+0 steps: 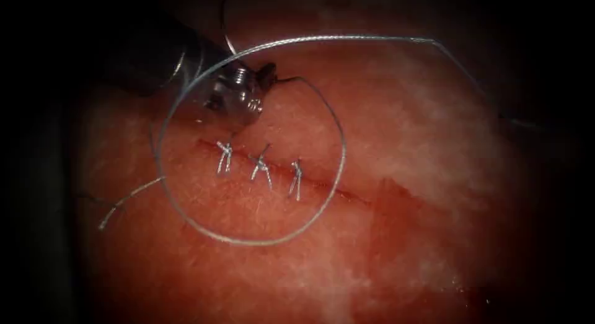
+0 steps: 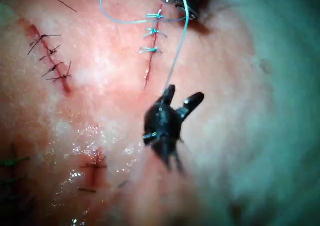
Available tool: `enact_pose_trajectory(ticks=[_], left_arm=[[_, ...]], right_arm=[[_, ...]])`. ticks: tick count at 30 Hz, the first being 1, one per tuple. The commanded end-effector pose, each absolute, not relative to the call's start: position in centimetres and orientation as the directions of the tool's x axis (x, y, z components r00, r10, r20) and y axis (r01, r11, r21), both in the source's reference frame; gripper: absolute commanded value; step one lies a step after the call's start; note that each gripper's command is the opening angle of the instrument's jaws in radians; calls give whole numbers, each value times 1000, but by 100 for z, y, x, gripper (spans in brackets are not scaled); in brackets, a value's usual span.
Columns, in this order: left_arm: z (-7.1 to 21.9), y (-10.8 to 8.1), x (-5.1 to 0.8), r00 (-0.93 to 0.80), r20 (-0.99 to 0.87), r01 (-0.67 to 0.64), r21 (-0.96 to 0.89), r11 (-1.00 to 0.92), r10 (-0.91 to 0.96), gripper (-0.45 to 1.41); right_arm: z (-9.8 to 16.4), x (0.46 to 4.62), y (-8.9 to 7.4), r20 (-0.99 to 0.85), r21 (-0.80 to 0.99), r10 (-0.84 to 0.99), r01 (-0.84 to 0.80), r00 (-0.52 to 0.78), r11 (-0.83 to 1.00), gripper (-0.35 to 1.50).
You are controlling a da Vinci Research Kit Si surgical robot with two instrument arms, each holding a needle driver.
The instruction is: Wound Closure
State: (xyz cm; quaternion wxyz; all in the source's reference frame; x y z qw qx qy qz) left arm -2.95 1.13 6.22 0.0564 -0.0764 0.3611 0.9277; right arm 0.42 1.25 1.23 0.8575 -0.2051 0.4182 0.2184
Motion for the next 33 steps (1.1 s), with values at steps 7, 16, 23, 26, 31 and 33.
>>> enact_pose_trajectory(ticks=[7, 16, 23, 26, 31, 33], left_arm=[[661, 96, -296, -988, -91, -152, 694, -703, 124, -45], [674, 85, -299, -987, -77, -154, 713, -684, 142, -45], [647, 85, -307, -983, -129, -186, 708, -681, 134, -45], [640, 83, -310, -981, -142, -195, 705, -682, 133, -45], [631, 78, -322, -964, -231, -259, 690, -676, 132, -45], [630, 76, -326, -956, -265, -281, 682, -675, 130, -45]], right_arm=[[95, 86, 106, -865, -123, 195, -572, 462, 811, 133], [110, 185, 54, -772, 557, 632, -411, 65, 722, 115], [152, 231, 29, -654, 699, 754, -339, 53, 630, 101], [163, 239, 25, -630, 720, 776, -344, 39, 602, 98], [194, 253, 18, -574, 763, 818, -384, -35, 520, 89], [199, 252, 19, -565, 766, 824, -401, -47, 502, 84]])
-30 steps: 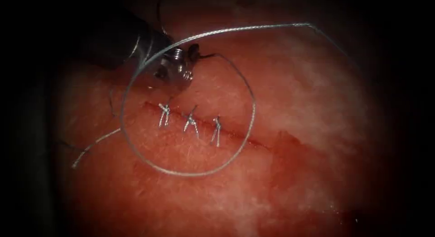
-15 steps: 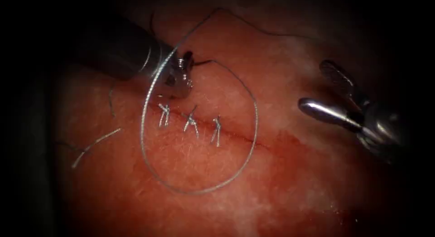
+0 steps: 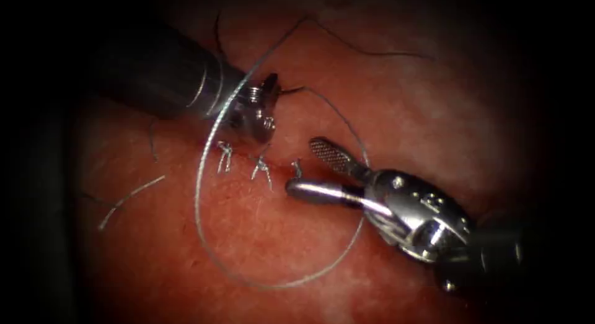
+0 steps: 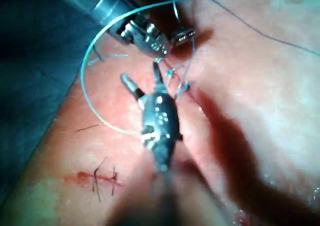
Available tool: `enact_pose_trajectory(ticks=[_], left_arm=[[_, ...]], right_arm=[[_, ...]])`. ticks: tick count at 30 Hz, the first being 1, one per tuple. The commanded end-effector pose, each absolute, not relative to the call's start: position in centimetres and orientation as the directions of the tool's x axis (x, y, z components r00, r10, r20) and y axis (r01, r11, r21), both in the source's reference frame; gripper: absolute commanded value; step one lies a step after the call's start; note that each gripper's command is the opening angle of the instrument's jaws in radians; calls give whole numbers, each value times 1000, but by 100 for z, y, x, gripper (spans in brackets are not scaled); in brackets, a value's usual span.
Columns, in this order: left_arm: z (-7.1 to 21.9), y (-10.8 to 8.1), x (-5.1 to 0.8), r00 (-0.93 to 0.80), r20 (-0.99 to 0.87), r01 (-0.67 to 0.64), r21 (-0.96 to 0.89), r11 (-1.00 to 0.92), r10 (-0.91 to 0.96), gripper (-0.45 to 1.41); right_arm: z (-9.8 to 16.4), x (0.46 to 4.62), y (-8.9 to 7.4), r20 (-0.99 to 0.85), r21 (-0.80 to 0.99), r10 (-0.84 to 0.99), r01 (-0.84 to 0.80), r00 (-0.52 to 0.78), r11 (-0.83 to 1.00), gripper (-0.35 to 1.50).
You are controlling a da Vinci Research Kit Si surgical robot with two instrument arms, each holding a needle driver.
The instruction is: Wound Closure
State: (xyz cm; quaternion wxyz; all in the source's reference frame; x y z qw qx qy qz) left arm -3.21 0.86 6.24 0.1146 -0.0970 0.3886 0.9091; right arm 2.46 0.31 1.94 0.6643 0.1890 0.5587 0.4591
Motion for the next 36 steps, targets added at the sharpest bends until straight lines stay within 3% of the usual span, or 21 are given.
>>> enact_pose_trajectory(ticks=[1, 14, 36], left_arm=[[629, 75, -327, -953, -274, -287, 679, -675, 129, -45], [591, 63, -354, -843, -533, -419, 563, -713, 73, -45], [566, 47, -379, -805, -588, -450, 524, -723, 75, -45]], right_arm=[[200, 251, 19, -556, 769, 829, -412, -53, 489, 83], [218, 221, 40, -571, 713, 810, -568, -132, 411, 66], [203, 209, 49, -670, 620, 733, -630, -116, 467, 46]])
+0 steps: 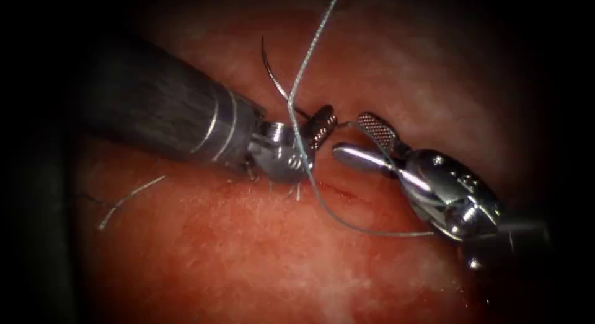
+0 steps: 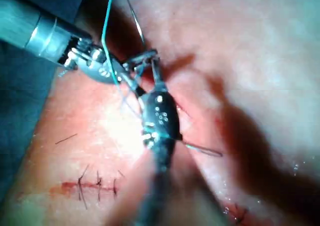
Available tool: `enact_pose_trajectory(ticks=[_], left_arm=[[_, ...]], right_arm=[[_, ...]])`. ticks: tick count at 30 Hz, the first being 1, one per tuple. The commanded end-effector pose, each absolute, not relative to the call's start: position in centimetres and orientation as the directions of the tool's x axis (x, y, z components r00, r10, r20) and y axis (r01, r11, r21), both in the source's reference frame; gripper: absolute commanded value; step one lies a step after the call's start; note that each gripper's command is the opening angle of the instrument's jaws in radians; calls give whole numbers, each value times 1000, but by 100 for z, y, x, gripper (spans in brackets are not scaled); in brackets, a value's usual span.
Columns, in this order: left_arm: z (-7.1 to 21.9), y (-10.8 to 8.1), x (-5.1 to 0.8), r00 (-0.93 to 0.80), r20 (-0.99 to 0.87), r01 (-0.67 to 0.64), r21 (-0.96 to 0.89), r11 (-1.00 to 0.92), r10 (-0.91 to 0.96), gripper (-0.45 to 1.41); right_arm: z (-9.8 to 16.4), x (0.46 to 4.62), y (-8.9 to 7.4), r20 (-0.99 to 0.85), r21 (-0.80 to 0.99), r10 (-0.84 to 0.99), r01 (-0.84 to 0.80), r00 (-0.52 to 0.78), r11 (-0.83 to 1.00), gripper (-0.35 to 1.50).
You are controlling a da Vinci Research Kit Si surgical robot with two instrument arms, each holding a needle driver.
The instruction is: Wound Closure
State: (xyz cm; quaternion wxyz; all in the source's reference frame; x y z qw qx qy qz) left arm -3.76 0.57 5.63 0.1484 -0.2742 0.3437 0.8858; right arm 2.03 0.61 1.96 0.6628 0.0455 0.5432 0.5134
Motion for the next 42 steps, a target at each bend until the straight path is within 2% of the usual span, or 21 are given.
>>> enact_pose_trajectory(ticks=[1, 4, 8, 13, 18, 21, 28, 30, 31, 34, 35, 36, 38, 42], left_arm=[[565, 47, -380, -804, -590, -450, 522, -724, 74, -45], [559, 47, -380, -799, -595, -455, 514, -727, 80, -45], [557, 45, -382, -797, -598, -455, 513, -728, 76, -45], [558, 42, -387, -793, -606, -454, 515, -727, 66, -45], [557, 39, -393, -792, -607, -453, 514, -728, 65, -45], [557, 39, -393, -792, -607, -453, 514, -728, 65, -45], [559, 44, -392, -784, -616, -453, 485, -748, 76, -45], [560, 45, -390, -770, -625, -469, 414, -780, 131, -28], [560, 46, -389, -764, -624, -465, 354, -811, 166, -3], [557, 49, -384, -754, -605, -467, 222, -856, 255, 47], [556, 51, -382, -750, -604, -463, 187, -866, 271, 49], [554, 52, -379, -741, -608, -468, 163, -869, 285, 42], [549, 55, -372, -691, -658, -467, 91, -880, 299, 47], [528, 58, -355, -525, -789, -393, -107, -913, 319, 42]], right_arm=[[204, 208, 49, -671, 620, 733, -630, -116, 467, 44], [207, 208, 48, -676, 614, 728, -632, -112, 473, 31], [206, 208, 48, -680, 612, 725, -630, -108, 479, 2], [204, 208, 48, -686, 609, 718, -630, -115, 482, -18], [205, 208, 48, -691, 605, 714, -631, -113, 485, -23], [204, 208, 48, -694, 601, 711, -632, -110, 489, -35], [204, 199, 48, -780, 496, 626, -636, -26, 591, -35], [204, 194, 49, -799, 464, 601, -635, 1, 618, -35], [204, 193, 49, -807, 450, 590, -635, 12, 629, -35], [205, 190, 51, -825, 416, 563, -633, 39, 653, -35], [205, 189, 51, -833, 403, 551, -628, 50, 666, -35], [206, 189, 52, -844, 390, 533, -614, 61, 687, -35], [206, 188, 55, -856, 356, 505, -579, 112, 733, -35], [207, 187, 59, -869, 275, 432, -493, 240, 826, -35]])
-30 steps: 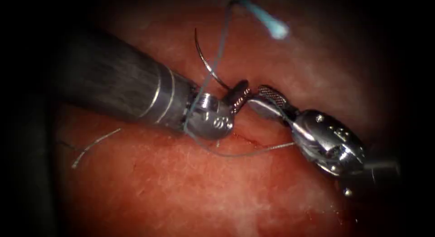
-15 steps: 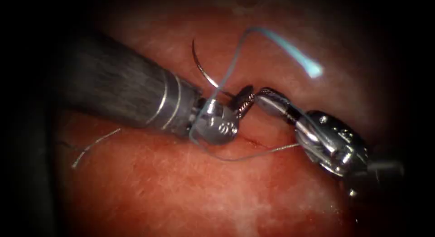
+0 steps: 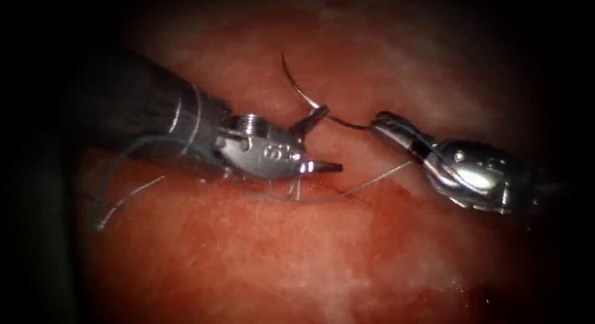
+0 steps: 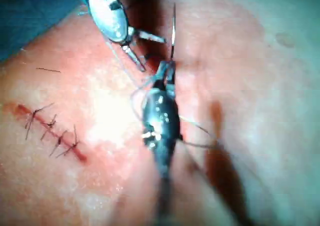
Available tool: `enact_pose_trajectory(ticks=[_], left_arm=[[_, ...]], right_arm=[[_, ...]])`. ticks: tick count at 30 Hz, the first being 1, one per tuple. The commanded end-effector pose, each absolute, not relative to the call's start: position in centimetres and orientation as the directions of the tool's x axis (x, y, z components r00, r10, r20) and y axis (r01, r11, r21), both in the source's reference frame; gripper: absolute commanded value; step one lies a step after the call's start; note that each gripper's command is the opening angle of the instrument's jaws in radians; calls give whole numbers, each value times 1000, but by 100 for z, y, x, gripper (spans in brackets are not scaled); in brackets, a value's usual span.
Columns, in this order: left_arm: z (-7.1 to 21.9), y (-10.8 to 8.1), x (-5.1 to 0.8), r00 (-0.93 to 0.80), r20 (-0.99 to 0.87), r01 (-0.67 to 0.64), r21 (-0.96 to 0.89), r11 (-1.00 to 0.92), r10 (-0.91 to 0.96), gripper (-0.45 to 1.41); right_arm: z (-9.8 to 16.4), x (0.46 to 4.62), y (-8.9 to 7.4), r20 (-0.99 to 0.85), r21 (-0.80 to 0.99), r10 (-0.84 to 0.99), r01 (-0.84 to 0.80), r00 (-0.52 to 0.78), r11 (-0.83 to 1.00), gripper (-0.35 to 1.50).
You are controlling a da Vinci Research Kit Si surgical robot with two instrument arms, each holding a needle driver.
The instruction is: Wound Closure
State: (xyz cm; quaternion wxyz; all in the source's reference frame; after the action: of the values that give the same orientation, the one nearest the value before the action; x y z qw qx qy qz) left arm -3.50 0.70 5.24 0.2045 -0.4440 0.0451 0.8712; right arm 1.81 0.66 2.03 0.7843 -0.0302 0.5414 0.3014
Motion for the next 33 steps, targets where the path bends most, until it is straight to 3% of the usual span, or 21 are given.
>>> enact_pose_trajectory(ticks=[1, 6, 8, 14, 26, 29, 33], left_arm=[[521, 59, -352, -507, -794, -378, -144, -914, 335, 42], [476, 56, -328, -527, -735, -280, -324, -903, 427, 51], [459, 65, -322, -616, -658, -266, -344, -900, 433, 52], [458, 91, -324, -732, -525, -274, -358, -893, 435, 56], [500, 96, -332, -841, -361, -230, -437, -870, 404, 64], [506, 98, -328, -853, -344, -218, -449, -867, 393, 89], [512, 100, -326, -885, -252, -237, -481, -844, 392, 84]], right_arm=[[208, 187, 59, -870, 262, 416, -470, 263, 843, -35], [199, 188, 62, -896, 98, 164, -175, 414, 980, -35], [187, 191, 59, -895, -44, -48, 19, 444, 999, -35], [161, 204, 55, -834, -259, -320, 193, 450, 946, -35], [141, 224, 48, -742, -450, -535, 290, 404, 844, -35], [141, 225, 48, -725, -472, -559, 301, 402, 829, -35], [139, 227, 46, -705, -502, -593, 316, 389, 805, -35]])
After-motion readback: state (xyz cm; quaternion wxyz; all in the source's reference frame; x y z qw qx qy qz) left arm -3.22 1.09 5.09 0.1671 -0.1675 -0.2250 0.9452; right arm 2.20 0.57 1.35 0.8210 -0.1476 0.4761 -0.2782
